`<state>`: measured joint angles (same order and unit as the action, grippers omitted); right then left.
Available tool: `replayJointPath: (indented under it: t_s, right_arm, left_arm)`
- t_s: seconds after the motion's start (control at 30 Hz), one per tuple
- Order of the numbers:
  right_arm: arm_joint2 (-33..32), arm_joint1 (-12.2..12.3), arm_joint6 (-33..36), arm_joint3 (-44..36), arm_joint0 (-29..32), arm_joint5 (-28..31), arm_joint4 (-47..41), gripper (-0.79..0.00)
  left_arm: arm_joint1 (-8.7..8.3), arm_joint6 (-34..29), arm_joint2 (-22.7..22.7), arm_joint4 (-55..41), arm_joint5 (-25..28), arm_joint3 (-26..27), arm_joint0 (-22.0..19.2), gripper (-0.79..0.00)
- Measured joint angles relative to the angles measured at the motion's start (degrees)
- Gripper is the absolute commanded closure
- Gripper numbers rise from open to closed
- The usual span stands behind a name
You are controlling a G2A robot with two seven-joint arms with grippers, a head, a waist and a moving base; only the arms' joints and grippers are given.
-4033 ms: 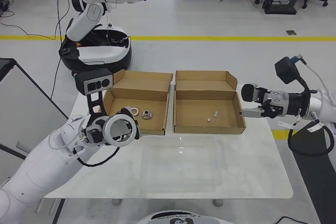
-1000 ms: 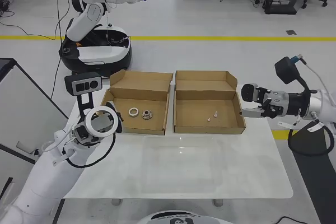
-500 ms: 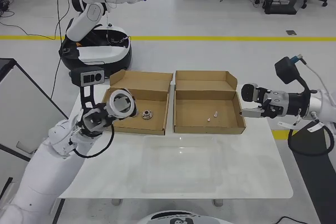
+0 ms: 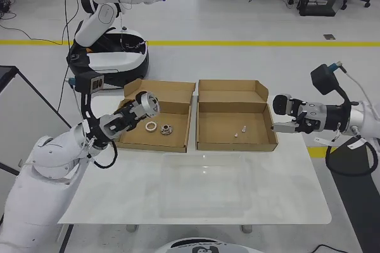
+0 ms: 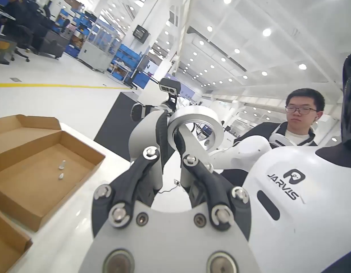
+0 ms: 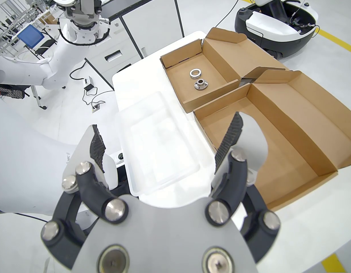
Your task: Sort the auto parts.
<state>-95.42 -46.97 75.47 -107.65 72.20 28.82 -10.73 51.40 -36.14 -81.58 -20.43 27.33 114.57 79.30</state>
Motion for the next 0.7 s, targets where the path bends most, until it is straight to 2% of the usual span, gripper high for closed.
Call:
replayJointPath:
  t_s: [0.13, 0.47, 0.7]
  right_arm:
    - [0.0, 0.0, 0.0, 0.0, 0.0, 0.0, 0.0, -0.785]
    - [0.0, 0.0, 0.0, 0.0, 0.0, 0.0, 0.0, -0.785]
    - [0.0, 0.0, 0.0, 0.0, 0.0, 0.0, 0.0, -0.785]
  left_arm:
    - [0.22, 1.3, 0.4, 2.6, -5.5, -0.4, -2.1, 0.0]
    - [1.13, 1.7, 6.4, 12.4, -20.6, -9.9, -9.6, 0.0]
    - [1.38, 0.7, 9.0, 20.0, -25.5, -13.0, -10.9, 0.0]
